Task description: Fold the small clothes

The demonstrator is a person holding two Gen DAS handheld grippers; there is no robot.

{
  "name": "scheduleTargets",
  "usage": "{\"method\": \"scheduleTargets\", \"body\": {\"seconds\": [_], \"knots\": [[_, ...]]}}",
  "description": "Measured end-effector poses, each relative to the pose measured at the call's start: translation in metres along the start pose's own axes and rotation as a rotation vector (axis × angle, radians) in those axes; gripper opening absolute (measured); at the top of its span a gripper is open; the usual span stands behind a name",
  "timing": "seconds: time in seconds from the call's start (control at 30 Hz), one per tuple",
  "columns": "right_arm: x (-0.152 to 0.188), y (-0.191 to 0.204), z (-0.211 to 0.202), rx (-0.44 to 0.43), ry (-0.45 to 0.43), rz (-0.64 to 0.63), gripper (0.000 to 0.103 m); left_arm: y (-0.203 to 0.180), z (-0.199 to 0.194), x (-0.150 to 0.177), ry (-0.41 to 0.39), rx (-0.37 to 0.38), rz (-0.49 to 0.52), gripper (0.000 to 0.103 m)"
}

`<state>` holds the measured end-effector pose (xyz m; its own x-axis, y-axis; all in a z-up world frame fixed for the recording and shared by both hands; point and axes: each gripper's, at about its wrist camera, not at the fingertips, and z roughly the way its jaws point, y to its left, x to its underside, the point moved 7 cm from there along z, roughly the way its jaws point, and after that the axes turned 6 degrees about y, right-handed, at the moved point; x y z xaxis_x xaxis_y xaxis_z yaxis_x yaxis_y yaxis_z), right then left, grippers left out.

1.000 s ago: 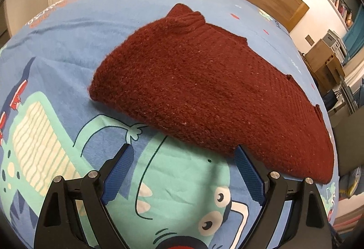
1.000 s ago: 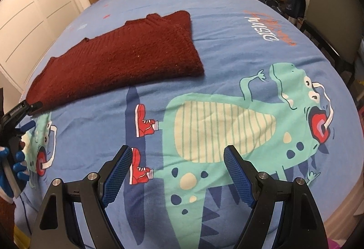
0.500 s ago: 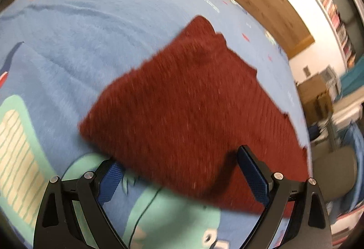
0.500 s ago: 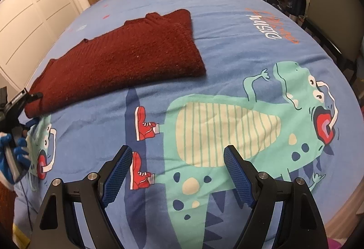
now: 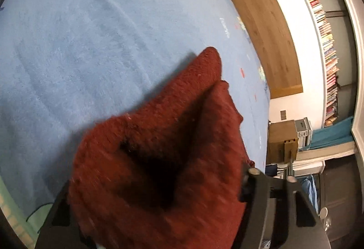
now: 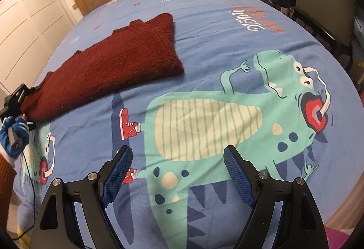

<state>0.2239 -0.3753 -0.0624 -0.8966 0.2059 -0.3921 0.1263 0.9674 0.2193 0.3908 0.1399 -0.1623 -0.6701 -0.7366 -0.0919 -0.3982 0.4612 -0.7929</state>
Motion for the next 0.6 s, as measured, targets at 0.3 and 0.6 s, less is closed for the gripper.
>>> {"method": "scheduleTargets", "body": {"seconds": [0.3,0.6], "knots": [[0.008,-0.017,-0.006,-0.085,-0.026,0.078,0.083,-0.027,-0.014,-0.008,-0.002,-0.034,0.042,0.019],[0.013,-0.020,-0.010,-0.179,-0.049,0.108,0.083,-0.086,-0.023,0.020,0.008,-0.010,0.102,0.019]]}}
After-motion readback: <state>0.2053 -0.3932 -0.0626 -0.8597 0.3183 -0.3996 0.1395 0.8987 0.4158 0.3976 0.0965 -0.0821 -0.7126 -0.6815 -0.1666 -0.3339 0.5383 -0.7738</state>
